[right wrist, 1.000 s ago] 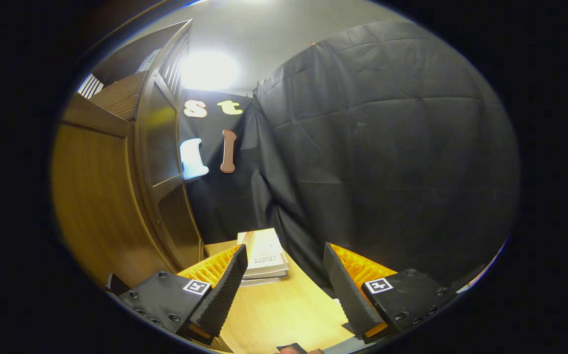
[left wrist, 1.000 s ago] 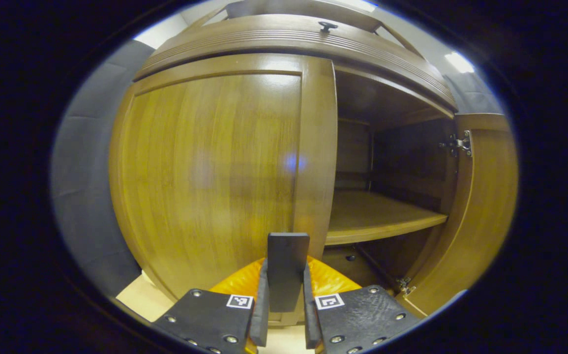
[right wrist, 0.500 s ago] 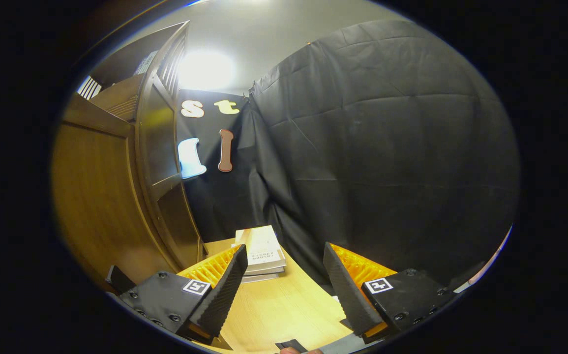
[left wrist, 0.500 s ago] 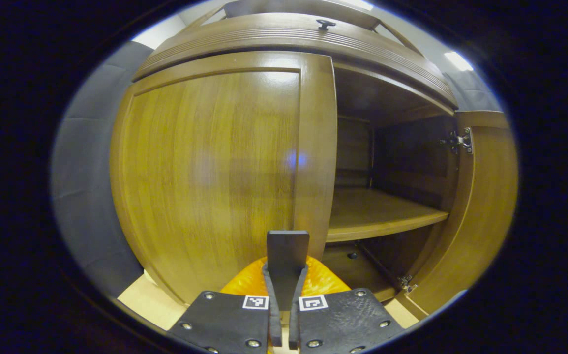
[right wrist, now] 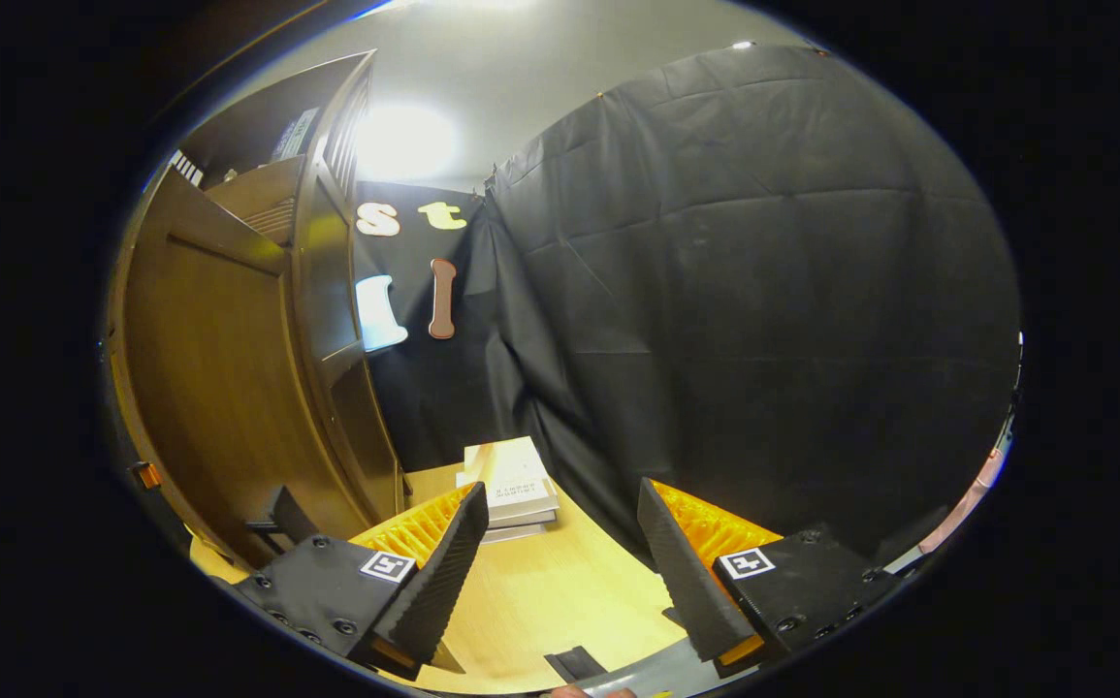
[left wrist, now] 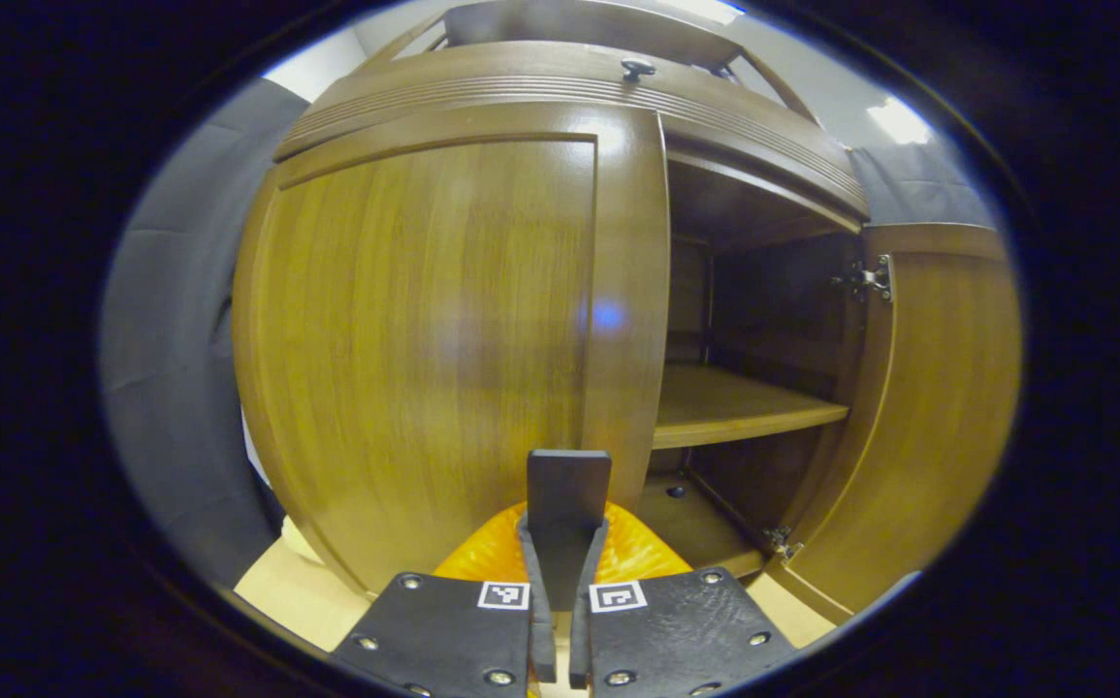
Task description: Open the right door of the double-door shoe cabinet with the right hand, and open the left door with the left hand.
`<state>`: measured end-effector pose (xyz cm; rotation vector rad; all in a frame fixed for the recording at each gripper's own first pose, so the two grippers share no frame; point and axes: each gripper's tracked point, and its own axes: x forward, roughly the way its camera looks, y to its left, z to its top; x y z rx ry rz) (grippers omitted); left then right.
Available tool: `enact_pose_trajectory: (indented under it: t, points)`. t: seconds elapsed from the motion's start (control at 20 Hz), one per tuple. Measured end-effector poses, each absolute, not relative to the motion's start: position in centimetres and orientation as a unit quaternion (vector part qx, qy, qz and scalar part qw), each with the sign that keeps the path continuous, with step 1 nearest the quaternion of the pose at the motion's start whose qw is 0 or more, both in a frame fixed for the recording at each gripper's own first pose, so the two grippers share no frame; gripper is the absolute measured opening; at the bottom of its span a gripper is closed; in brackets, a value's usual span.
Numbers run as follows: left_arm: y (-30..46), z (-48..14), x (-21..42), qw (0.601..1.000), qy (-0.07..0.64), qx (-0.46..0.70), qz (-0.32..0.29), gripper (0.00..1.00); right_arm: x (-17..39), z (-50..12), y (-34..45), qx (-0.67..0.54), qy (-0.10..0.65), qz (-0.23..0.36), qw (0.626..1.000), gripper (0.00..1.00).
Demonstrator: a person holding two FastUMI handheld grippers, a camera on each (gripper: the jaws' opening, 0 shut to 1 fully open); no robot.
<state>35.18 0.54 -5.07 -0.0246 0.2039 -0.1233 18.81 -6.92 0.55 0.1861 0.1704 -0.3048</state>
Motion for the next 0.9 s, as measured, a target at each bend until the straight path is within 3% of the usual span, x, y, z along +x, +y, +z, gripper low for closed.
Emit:
enact_pose_trajectory:
  t: [0.9]
  points:
    - [3.4,-5.1,28.3,0.994,0.082,-0.010,-0.078,0.08,10.8,-1.3,1.9,0.084,0.084,-0.097,0.988,0.98]
